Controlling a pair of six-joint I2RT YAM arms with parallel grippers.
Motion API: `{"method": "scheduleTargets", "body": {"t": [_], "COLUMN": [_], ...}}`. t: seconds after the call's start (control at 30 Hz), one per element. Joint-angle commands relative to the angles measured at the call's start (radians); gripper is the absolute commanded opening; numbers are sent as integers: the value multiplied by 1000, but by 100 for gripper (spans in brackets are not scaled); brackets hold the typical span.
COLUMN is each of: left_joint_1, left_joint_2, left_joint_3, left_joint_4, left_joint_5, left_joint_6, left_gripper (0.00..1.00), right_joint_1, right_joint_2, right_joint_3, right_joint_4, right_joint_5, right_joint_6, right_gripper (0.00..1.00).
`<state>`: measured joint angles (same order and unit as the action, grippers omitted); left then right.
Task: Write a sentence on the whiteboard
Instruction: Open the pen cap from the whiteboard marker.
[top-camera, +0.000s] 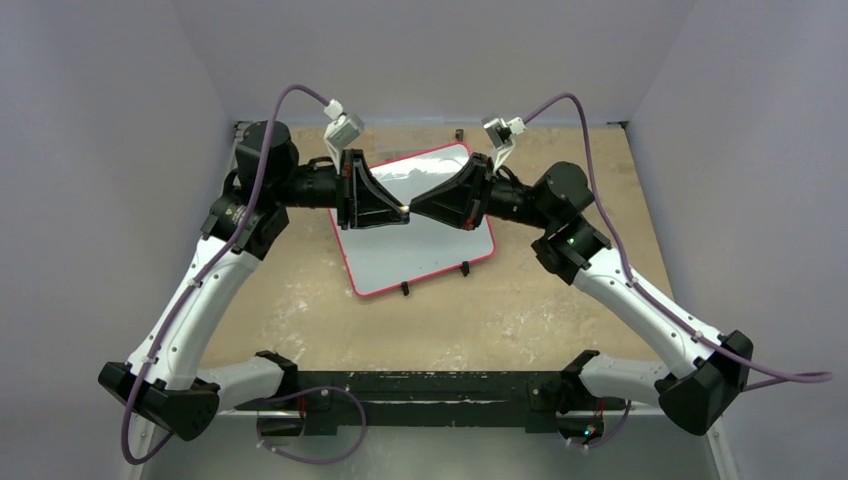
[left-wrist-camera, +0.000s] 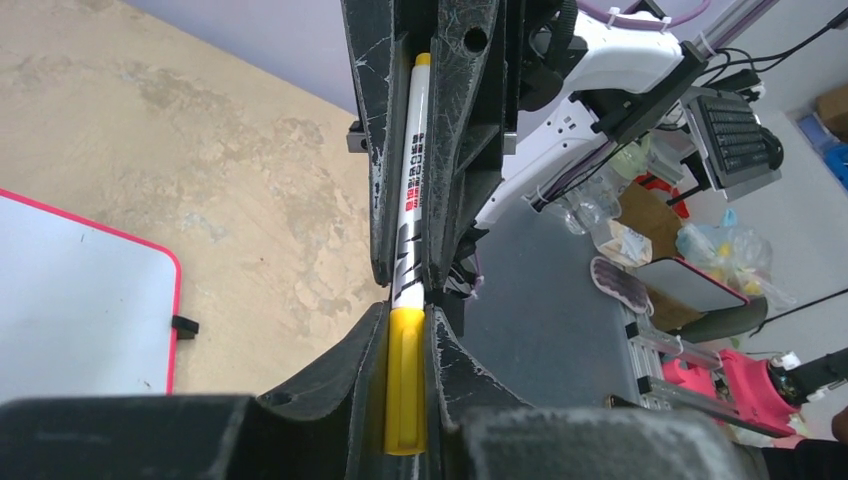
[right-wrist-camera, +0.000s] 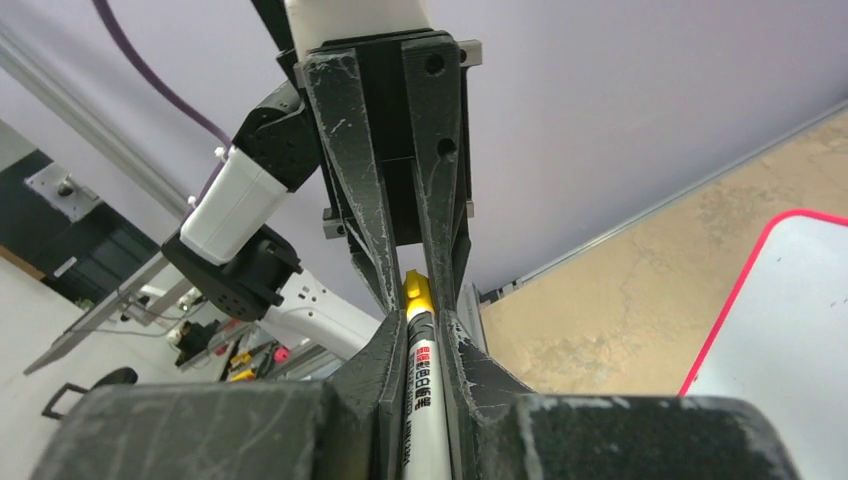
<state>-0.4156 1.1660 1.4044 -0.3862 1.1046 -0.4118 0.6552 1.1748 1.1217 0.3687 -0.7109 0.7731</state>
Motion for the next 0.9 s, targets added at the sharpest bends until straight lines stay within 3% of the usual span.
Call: {"method": "scheduleTargets", "body": {"t": [0.0,0.23,0.47,0.87], "left_joint_1": [0,1,3,23], "left_joint_2": [-39,-79,-98,-86], "left_joint_3": [-8,-12,-32,-22], "left_joint_4": [-32,-112,-103,-140], "left_joint_5": [-52,-153,-199,-188], "left_joint_6": [75,198,217,255], "left_gripper": [0,0,0,0], "right_joint_1": [-28,-97,-181,-346], "right_joint_2": [-35,-58,-97,-164], "right_joint_3": [29,-8,-66,-149], "right_joint_4": [-109,-171,-162,-135], "right_joint_5": [141,177,122,15], "right_joint_6": [24,86,128,168], "right_gripper": [0,0,0,0]}}
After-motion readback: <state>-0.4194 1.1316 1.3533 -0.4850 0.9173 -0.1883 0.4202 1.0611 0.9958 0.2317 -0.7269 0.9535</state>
